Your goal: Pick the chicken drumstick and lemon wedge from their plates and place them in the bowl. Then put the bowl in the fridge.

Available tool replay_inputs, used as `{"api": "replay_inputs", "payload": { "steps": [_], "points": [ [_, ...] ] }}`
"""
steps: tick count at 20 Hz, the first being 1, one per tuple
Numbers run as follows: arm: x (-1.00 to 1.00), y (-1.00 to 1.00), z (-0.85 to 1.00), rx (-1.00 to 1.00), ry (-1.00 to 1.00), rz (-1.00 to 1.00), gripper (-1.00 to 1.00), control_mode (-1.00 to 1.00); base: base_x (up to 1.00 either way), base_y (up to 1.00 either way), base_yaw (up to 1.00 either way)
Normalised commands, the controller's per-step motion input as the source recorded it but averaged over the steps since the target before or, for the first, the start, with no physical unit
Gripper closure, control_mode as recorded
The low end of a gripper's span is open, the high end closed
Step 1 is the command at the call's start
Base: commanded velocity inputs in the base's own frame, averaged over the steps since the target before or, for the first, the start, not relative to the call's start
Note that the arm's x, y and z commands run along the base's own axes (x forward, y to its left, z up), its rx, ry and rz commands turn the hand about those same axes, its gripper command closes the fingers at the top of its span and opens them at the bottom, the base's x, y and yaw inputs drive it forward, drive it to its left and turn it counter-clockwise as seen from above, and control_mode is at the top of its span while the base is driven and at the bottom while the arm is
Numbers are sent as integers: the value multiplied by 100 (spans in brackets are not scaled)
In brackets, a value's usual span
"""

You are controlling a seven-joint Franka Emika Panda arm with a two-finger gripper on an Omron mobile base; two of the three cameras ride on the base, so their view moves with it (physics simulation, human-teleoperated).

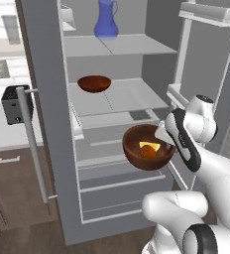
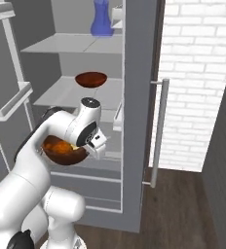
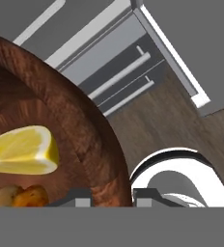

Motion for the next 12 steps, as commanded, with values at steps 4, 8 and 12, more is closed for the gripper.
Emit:
{"api": "replay_inputs", "payload": {
  "steps": [4,8,12],
  "points": [
    [0,0,0,0,0,0,100,100,57,34,0],
    [0,0,0,0,0,0,100,100,47,37,0],
    [0,0,0,0,0,0,100,100,11,36,0]
  ]
}}
